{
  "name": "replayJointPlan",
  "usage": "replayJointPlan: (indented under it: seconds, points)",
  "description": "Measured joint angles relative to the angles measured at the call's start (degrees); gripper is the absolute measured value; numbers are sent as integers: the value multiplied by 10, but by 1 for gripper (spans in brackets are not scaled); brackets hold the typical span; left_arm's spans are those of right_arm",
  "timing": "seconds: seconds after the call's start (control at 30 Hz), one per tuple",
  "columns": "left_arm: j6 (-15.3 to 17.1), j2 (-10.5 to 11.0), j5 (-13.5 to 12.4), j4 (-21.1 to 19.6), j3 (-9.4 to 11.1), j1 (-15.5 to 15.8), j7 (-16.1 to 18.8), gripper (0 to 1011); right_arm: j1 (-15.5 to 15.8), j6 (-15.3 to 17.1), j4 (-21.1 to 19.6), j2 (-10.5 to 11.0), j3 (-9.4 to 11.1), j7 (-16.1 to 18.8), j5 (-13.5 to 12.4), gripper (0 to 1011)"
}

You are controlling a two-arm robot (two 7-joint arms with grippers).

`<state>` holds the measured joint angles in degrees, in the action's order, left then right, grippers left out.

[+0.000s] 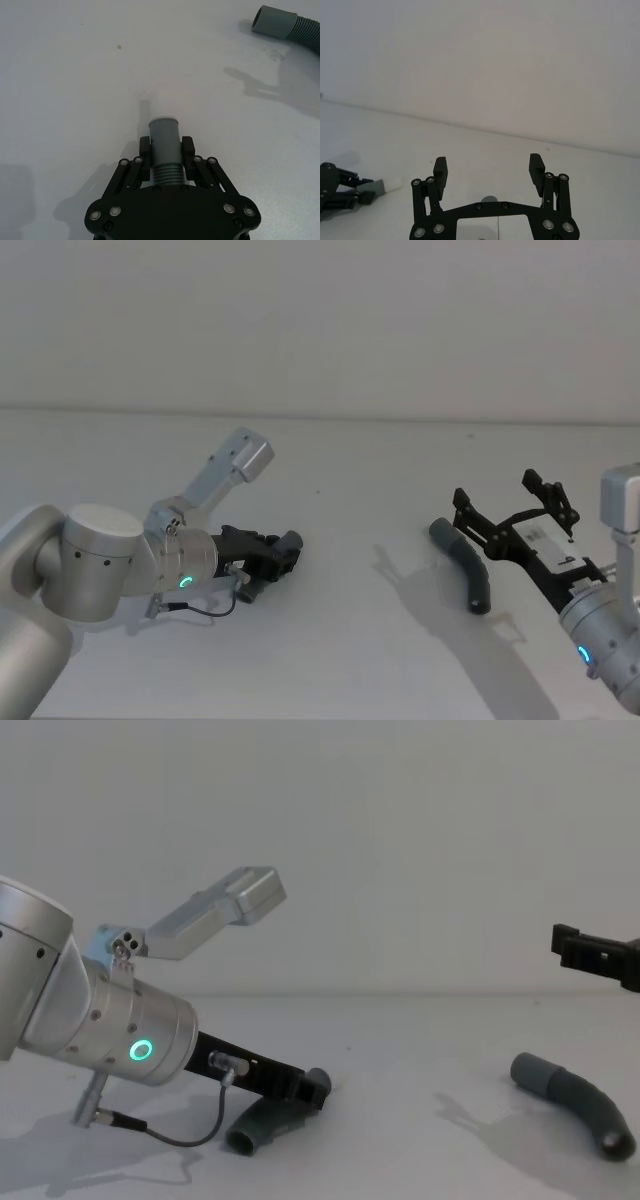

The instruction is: Use both hands to pick up one end of the pipe from the table, align the ends, and insert them.

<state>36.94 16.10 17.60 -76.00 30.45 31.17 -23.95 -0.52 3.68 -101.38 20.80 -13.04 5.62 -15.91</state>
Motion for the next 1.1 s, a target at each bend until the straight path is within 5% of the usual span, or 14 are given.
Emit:
replayJointPlan:
  seconds: [0.23,0.83,1.1]
  points:
    - [0,0,0,0,0,0,0,360,-20,34,-1,23,-1,25,4,1001]
    - [1,0,0,0,0,0,0,360,-92,199,8,102,-8,125,-6,1001]
    - [1,0,0,0,0,0,0,360,-114,247,18,125,-17,157,-13,1001]
